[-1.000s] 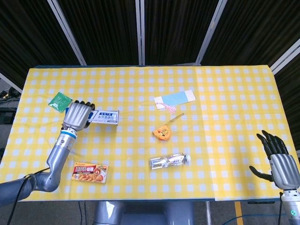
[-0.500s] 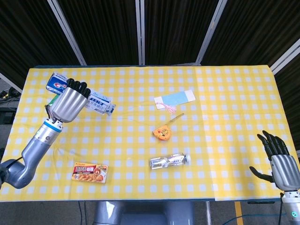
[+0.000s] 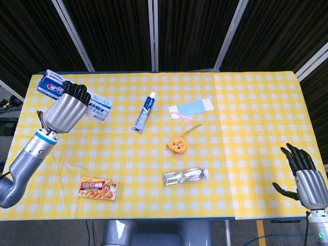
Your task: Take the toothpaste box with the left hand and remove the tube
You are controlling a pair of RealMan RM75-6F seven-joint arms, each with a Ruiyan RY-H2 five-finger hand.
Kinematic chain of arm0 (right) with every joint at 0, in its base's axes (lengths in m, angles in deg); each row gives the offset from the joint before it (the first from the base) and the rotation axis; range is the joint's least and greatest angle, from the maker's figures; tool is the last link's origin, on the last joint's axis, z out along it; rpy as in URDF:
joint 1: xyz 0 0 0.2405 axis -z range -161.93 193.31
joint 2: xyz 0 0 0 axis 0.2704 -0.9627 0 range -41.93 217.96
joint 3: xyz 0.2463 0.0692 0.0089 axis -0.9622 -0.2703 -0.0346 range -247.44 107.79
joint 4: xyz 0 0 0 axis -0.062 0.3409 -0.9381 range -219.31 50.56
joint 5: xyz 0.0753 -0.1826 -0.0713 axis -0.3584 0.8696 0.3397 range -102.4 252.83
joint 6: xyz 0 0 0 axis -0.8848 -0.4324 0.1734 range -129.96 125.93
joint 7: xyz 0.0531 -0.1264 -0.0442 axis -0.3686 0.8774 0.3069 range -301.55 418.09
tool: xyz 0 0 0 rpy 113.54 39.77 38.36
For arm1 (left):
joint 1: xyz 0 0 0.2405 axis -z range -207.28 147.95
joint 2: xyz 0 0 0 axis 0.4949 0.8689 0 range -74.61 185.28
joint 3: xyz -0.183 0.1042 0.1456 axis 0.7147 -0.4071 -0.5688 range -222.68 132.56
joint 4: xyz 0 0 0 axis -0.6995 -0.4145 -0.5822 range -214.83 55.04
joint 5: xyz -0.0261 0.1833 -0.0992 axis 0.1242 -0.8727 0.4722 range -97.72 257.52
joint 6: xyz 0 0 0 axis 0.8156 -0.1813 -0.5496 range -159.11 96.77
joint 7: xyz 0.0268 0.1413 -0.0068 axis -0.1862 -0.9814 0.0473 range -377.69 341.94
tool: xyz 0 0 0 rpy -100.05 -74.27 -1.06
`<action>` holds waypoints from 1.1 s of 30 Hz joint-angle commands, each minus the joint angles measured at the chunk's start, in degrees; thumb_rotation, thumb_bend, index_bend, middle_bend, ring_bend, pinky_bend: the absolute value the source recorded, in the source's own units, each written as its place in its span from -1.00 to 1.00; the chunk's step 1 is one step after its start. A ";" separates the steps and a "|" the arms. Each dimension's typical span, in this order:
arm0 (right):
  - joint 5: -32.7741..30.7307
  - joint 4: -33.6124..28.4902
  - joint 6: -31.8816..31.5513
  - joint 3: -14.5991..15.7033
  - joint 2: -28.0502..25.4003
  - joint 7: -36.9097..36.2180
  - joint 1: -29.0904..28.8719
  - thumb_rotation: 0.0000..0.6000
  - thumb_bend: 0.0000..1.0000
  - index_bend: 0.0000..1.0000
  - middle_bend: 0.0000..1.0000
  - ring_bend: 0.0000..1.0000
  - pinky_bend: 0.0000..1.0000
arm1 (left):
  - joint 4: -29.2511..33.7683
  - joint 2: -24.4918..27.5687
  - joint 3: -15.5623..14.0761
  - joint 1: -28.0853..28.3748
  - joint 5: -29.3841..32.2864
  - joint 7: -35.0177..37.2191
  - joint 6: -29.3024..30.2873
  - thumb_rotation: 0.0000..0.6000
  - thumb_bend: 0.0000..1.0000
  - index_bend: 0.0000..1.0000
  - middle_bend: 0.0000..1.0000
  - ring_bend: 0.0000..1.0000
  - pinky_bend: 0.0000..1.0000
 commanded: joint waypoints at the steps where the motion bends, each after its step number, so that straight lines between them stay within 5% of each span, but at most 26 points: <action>1: -0.13 -0.03 0.23 0.00 0.05 0.07 -0.07 1.00 -0.83 -0.99 -1.00 -1.00 -1.00 | 1.87 -0.95 1.14 -1.18 3.04 3.41 0.02 1.00 -0.22 -0.07 -0.36 -0.28 -0.24; 8: -0.09 -0.11 0.34 0.10 -0.04 0.14 -0.06 1.00 -0.83 -0.99 -1.00 -1.00 -1.00 | 8.43 -4.62 2.08 -3.23 14.56 13.34 -5.00 1.00 -0.23 -0.17 -0.51 -0.41 -0.31; 12: -0.65 0.03 0.63 -0.02 -0.13 -0.05 -0.07 1.00 -0.83 -0.99 -1.00 -1.00 -1.00 | 10.03 -9.12 1.51 -4.81 20.28 20.62 -8.08 1.00 -0.34 -0.46 -0.86 -0.75 -0.67; 16: -0.90 0.12 1.06 0.01 -0.07 0.22 -0.17 1.00 -0.83 -0.99 -1.00 -1.00 -1.00 | 10.22 -10.29 0.92 -5.62 21.12 22.90 -8.45 1.00 -0.51 -0.78 -1.00 -0.99 -0.98; 22: -1.32 0.27 1.66 0.05 0.17 1.00 -0.29 1.00 -0.83 -0.99 -1.00 -1.00 -1.00 | 10.97 -10.86 -1.01 -8.33 21.24 25.72 -7.04 1.00 -0.63 -0.99 -1.00 -1.00 -1.00; 33: -2.56 0.74 2.51 -0.31 0.98 3.38 -0.58 1.00 -0.83 -0.99 -1.00 -1.00 -1.00 | 7.22 -12.84 -7.71 -21.91 8.37 30.53 12.58 1.00 -0.76 -1.00 -1.00 -1.00 -1.00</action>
